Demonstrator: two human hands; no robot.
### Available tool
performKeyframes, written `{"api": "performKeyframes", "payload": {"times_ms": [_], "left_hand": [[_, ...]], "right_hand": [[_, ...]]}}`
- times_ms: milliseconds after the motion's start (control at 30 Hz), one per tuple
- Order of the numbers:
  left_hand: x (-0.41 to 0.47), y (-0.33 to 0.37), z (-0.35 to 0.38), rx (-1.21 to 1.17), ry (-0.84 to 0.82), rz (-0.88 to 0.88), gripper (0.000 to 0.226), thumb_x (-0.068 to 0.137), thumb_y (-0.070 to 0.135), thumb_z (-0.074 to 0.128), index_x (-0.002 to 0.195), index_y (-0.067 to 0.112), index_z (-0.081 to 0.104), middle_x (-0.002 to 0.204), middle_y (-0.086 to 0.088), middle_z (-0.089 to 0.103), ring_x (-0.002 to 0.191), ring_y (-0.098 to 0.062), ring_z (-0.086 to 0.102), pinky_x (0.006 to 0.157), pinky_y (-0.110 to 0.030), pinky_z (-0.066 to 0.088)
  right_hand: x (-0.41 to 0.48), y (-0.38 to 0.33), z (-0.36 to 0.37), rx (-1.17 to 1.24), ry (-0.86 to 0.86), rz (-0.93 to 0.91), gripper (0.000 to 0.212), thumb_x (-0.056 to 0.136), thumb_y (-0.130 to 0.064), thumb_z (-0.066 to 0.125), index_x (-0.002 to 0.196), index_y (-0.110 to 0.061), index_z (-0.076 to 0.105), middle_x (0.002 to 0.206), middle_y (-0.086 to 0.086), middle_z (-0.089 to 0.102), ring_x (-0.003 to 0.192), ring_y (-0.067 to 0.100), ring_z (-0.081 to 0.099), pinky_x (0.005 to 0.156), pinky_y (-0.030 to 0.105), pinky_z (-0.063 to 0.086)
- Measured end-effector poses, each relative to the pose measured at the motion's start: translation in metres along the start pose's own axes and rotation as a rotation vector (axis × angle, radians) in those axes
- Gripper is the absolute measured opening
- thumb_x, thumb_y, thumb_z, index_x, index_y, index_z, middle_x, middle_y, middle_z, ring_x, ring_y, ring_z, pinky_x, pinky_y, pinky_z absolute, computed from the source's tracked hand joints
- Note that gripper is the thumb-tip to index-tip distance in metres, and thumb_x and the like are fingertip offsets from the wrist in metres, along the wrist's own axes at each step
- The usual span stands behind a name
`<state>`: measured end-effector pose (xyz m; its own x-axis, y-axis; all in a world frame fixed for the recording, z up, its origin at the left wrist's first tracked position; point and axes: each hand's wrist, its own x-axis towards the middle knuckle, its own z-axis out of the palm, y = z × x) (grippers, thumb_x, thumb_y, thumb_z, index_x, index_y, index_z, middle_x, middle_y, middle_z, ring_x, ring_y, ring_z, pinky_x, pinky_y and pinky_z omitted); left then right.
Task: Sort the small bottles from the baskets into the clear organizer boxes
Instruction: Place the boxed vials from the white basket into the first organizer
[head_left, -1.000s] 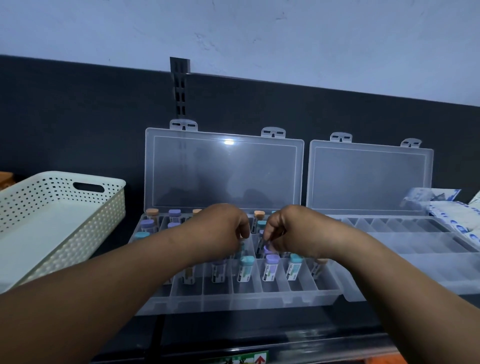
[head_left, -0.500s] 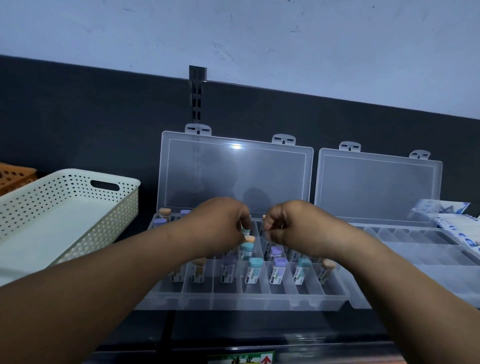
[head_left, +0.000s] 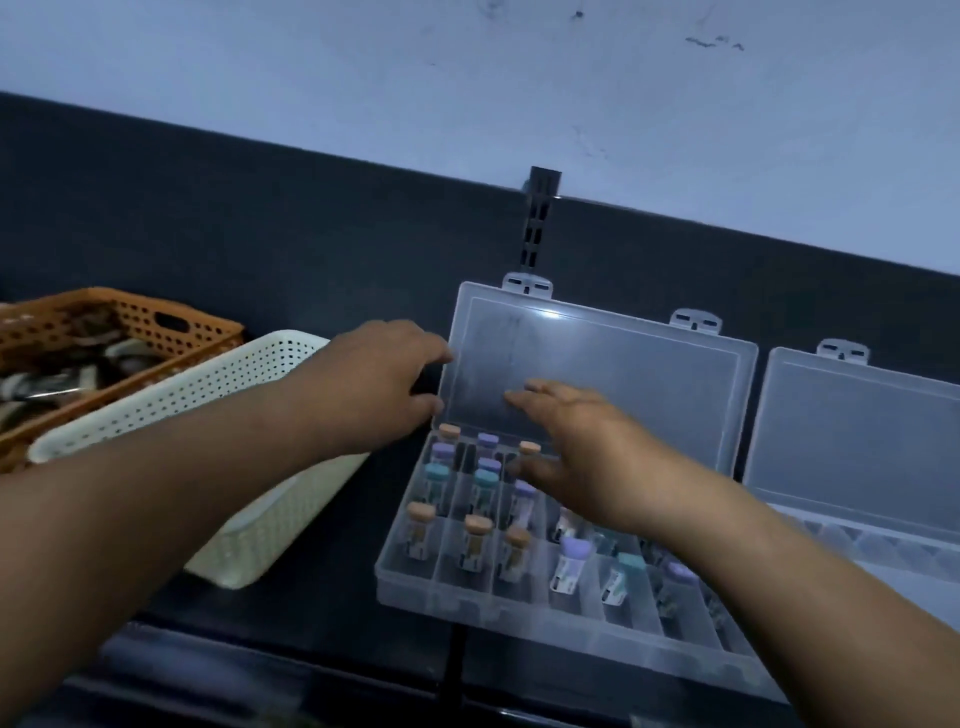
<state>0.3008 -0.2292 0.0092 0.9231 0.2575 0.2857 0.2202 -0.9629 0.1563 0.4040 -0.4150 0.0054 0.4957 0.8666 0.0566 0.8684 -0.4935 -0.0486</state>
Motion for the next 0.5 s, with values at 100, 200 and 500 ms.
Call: {"api": "performKeyframes", "payload": {"times_ms": [100,200,500], "left_hand": [[-0.013,-0.037,-0.011,0.017,0.018,-0.086,0.047,0.087,0.04,0.063,0.131,0.031,0.05,0.131,0.005,0.052,0.12,-0.017,0.049,0.101,-0.038,0.041],[-0.029,-0.076,-0.02,0.036,0.031,-0.161,0.049,0.088,0.042,0.061,0.134,0.032,0.047,0.134,0.008,0.049,0.123,-0.015,0.046,0.102,-0.037,0.04],[-0.052,-0.173,-0.036,0.077,-0.024,-0.256,0.048,0.089,0.045,0.059,0.134,0.033,0.047,0.134,0.006,0.05,0.12,-0.016,0.049,0.097,-0.033,0.042]], "right_hand": [[0.02,-0.029,0.002,0.003,-0.028,-0.053,0.07,0.093,-0.047,0.053,0.153,-0.029,0.02,0.161,-0.005,0.016,0.146,0.016,0.017,0.117,0.029,0.016],[0.043,-0.061,0.008,0.0,-0.051,-0.12,0.072,0.093,-0.049,0.053,0.153,-0.03,0.018,0.161,-0.007,0.014,0.146,0.016,0.016,0.119,0.034,0.018],[0.11,-0.136,0.03,-0.041,-0.085,-0.209,0.072,0.092,-0.048,0.053,0.152,-0.028,0.019,0.161,-0.004,0.014,0.146,0.017,0.015,0.119,0.033,0.018]]}}
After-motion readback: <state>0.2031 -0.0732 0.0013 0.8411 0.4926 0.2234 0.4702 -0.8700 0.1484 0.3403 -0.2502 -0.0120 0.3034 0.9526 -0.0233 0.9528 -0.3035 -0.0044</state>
